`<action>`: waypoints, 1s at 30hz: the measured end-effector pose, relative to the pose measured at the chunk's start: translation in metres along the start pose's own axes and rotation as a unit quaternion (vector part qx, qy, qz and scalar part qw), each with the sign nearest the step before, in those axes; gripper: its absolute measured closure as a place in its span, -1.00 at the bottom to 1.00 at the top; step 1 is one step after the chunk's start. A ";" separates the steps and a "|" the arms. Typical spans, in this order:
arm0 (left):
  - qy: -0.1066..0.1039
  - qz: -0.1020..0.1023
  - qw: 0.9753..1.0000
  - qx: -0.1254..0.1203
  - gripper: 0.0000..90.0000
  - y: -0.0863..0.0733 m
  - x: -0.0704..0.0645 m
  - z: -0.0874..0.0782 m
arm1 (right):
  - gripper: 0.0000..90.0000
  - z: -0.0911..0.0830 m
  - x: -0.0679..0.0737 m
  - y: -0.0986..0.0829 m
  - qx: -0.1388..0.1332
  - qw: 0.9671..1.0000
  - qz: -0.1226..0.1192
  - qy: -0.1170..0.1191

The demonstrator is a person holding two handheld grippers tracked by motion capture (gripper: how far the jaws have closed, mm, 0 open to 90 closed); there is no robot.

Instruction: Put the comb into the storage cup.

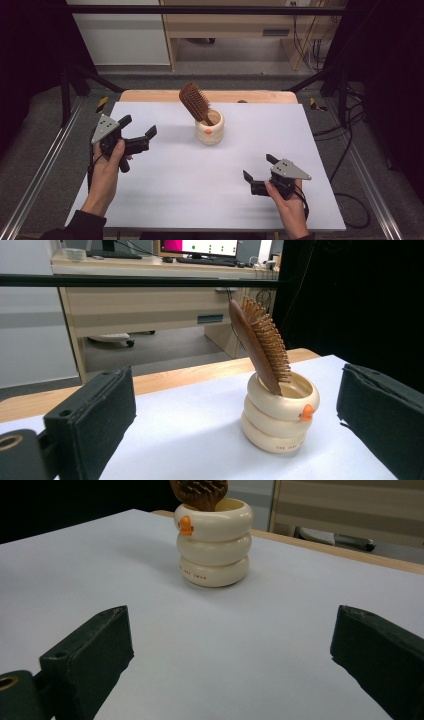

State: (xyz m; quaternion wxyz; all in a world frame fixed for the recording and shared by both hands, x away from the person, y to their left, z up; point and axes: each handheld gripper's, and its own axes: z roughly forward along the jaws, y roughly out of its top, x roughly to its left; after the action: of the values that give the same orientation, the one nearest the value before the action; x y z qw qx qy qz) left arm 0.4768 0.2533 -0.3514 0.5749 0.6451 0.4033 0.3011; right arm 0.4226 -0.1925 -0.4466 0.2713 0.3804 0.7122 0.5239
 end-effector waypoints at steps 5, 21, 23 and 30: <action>0.002 -0.001 1.000 -0.006 -0.95 0.001 0.004 -0.009 | -0.92 0.000 0.000 0.000 0.000 1.000 0.000 -0.001; 0.013 0.002 1.000 -0.013 -0.95 -0.002 0.019 -0.037 | -0.92 -0.001 -0.001 0.001 -0.003 1.000 0.001 -0.004; 0.015 0.003 1.000 -0.016 -0.95 -0.002 0.021 -0.041 | -0.92 -0.001 -0.001 0.001 -0.003 1.000 0.002 -0.004; 0.020 0.008 1.000 -0.018 -0.97 -0.006 0.024 -0.054 | -0.92 -0.001 -0.003 0.000 -0.003 1.000 0.005 -0.004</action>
State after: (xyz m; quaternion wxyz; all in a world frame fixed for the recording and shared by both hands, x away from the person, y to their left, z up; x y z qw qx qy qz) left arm 0.4418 0.3013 -0.3504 0.5757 0.6318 0.4042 0.3257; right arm 0.4232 -0.1954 -0.4468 0.2726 0.3849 0.7075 0.5262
